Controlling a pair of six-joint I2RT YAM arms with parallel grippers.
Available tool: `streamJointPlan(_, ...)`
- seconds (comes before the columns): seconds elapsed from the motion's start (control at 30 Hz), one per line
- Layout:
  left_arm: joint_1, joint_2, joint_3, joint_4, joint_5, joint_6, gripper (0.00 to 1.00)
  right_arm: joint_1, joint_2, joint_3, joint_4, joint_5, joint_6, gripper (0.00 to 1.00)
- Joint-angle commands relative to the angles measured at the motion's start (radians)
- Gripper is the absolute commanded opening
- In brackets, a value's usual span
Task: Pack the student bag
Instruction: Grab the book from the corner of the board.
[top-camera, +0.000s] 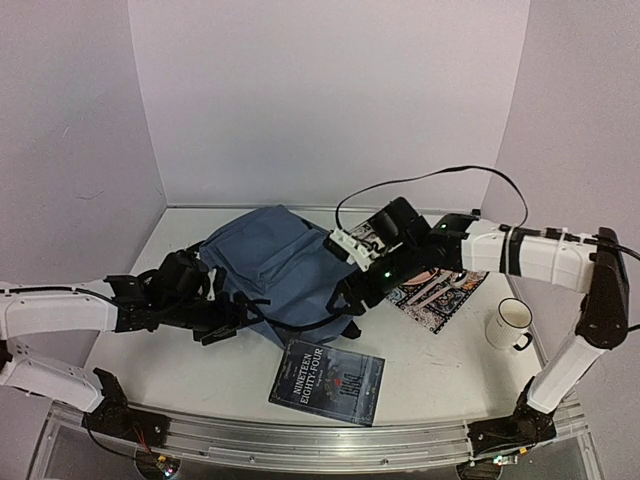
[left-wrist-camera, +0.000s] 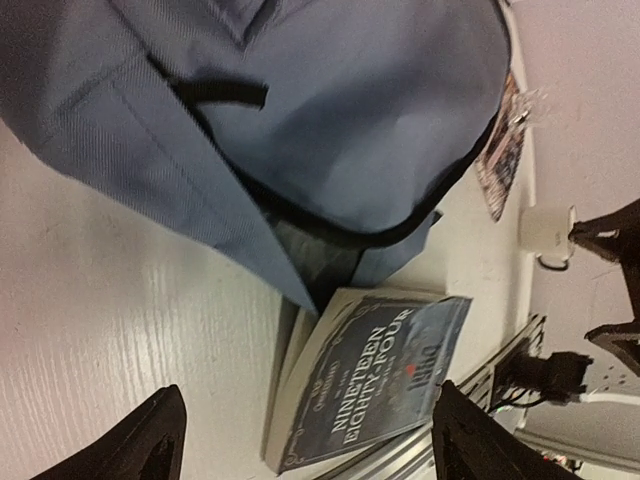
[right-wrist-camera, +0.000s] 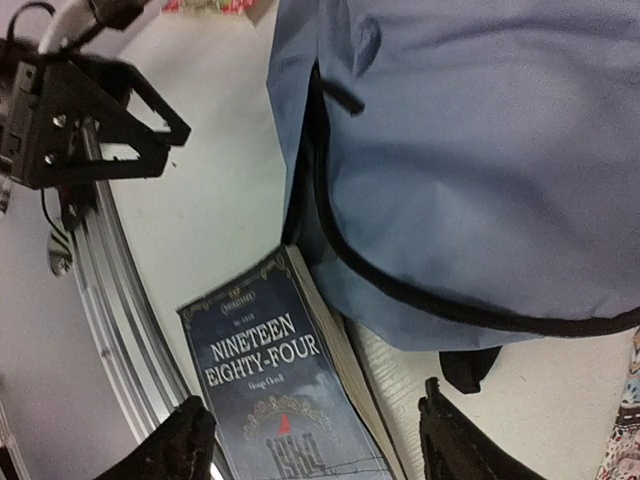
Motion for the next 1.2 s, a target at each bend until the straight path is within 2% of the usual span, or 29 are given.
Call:
streamJointPlan(0.0, -0.066, 0.084, 0.03, -0.043, 0.02, 0.131, 0.86, 0.003, 0.096, -0.002, -0.134, -0.081, -0.186, 0.82)
streamJointPlan(0.23, -0.189, 0.192, 0.065, -0.066, -0.023, 0.181, 0.85, 0.003, 0.292, 0.073, -0.225, -0.124, -0.284, 0.82)
streamJointPlan(0.4, -0.206, 0.216, 0.069, -0.068, -0.022, 0.202, 0.83, 0.003, 0.384, 0.109, -0.242, -0.138, -0.327, 0.8)
streamJointPlan(0.83, -0.232, 0.286, 0.098, -0.069, -0.015, 0.226, 0.8, 0.013, 0.527, 0.156, -0.269, -0.313, -0.418, 0.69)
streamJointPlan(0.9, -0.239, 0.297, 0.103, -0.069, -0.015, 0.229, 0.79, 0.012, 0.547, 0.161, -0.27, -0.33, -0.42, 0.63)
streamJointPlan(1.0, -0.245, 0.302, 0.109, -0.068, -0.018, 0.231, 0.78, 0.013, 0.56, 0.179, -0.286, -0.346, -0.421, 0.42)
streamJointPlan(1.17, -0.245, 0.258, 0.106, -0.071, -0.057, 0.21, 0.77, 0.011, 0.494, 0.168, -0.29, -0.4, -0.422, 0.15)
